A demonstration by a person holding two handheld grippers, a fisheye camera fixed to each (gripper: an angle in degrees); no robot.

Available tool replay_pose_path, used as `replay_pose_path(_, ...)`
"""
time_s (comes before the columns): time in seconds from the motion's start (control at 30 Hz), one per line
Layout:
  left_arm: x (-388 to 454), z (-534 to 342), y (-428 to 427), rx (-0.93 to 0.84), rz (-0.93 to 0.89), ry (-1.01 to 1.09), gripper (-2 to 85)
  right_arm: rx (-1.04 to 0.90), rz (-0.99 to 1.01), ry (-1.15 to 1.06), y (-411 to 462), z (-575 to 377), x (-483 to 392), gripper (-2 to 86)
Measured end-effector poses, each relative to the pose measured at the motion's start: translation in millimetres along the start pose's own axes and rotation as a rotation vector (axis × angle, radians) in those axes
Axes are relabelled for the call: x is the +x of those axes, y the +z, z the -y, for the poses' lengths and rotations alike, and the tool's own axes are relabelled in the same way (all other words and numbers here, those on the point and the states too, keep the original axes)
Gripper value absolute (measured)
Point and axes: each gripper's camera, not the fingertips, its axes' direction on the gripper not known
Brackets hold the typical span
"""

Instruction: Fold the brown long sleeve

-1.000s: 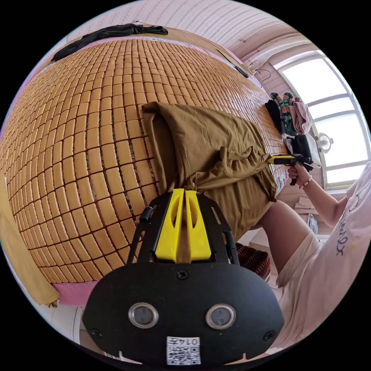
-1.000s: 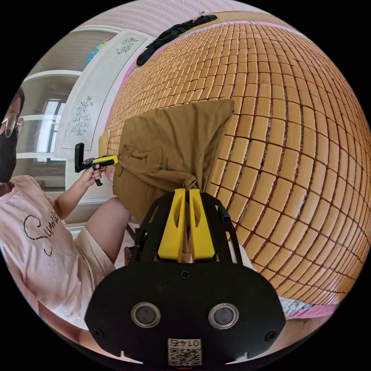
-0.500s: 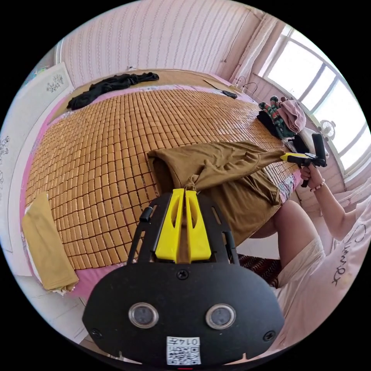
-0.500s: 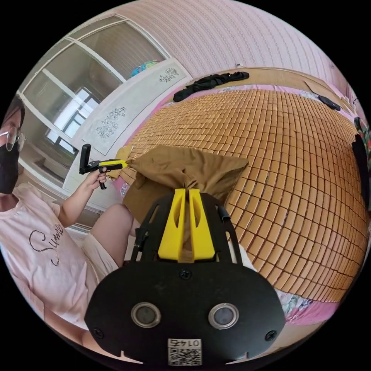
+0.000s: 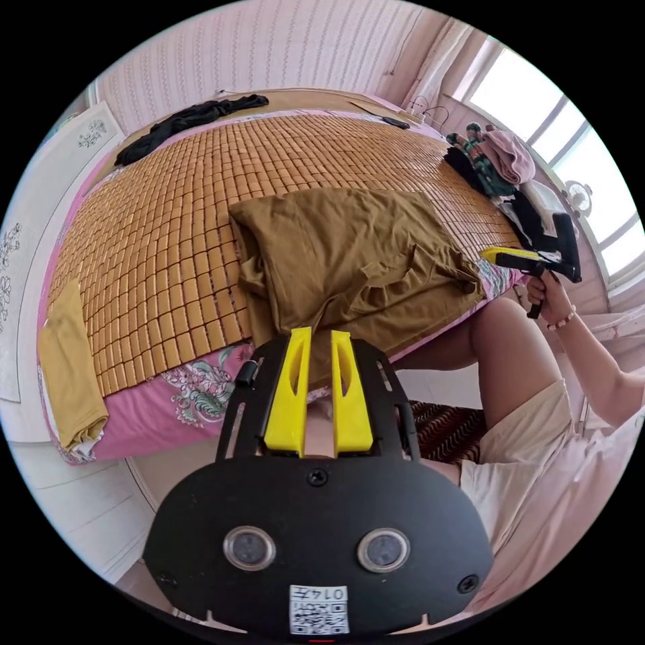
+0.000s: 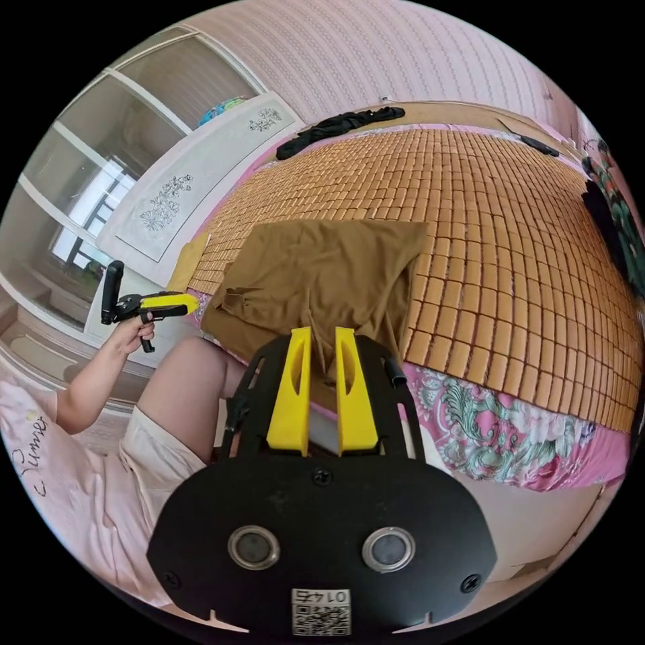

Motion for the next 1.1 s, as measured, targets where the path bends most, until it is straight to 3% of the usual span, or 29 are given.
replay_pose_path(0.2, 26.8, 44.2, 52.1, -0.12, 0.058, 0.035, 5.1, -0.199, -0.113, -0.037, 79.2, 59.4, -38.4, 6.9)
replay_pose_path(0.4, 24.0, 13.7, 35.7, -0.096, -0.079, 0.081, 0.8, -0.167, 0.127, -0.187, 47.8, 52.7, -71.4, 0.3)
replay_pose_path(0.57, 23.7, -18.7, -3.1, -0.077, -0.168, 0.109, 3.9, -0.312, 0.206, -0.296, 41.8, 38.5, -106.6, -0.6)
replay_pose_path(0.77, 43.7, -16.7, -37.2, 0.012, -0.083, 0.154, 3.7, -0.291, 0.098, -0.326, 46.1, 105.8, -147.5, -0.5)
replay_pose_path(0.93, 110.9, 26.8, 17.9, 0.052, -0.22, 0.179, 1.0, -0.381, -0.089, -0.431, 111.6, 224.2, -215.1, -0.4)
replay_pose_path(1.1, 147.5, 46.4, 71.0, -0.019, -0.048, 0.16, -0.8, -0.525, -0.312, -0.404, 189.8, 311.5, -238.4, -0.6)
